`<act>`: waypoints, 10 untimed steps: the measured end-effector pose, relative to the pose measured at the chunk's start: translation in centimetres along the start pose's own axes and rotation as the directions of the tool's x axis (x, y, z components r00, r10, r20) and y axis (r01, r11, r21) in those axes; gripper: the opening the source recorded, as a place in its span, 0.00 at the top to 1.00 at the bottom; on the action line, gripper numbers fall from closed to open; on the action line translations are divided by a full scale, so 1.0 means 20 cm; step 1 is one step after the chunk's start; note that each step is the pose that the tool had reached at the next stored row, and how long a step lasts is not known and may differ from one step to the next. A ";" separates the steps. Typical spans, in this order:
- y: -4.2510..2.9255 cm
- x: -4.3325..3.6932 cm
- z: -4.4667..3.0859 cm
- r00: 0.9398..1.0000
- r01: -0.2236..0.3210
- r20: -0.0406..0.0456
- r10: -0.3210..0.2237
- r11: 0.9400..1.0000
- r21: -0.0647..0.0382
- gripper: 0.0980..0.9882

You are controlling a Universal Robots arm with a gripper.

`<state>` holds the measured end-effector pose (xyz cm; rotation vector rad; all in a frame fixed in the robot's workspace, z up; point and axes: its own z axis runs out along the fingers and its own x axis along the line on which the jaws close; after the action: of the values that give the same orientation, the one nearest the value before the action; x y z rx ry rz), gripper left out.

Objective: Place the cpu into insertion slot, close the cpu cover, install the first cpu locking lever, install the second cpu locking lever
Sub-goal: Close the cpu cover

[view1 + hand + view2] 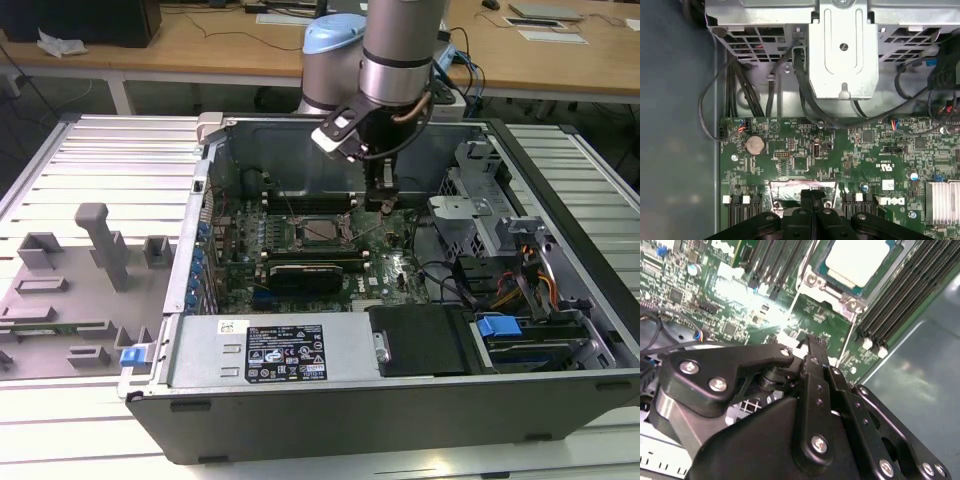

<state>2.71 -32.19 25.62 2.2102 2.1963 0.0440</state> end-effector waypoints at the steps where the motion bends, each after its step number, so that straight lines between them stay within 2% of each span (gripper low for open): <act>1: 0.003 0.000 -0.003 1.000 0.001 -0.006 -0.001 1.000 0.000 0.99; 3: 0.011 0.000 -0.006 1.000 0.004 -0.018 -0.004 1.000 0.000 0.99; 10: 0.102 0.000 -0.002 1.000 0.016 -0.020 -0.016 1.000 0.000 0.99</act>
<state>4.74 -32.21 25.74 2.2019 2.2233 0.0656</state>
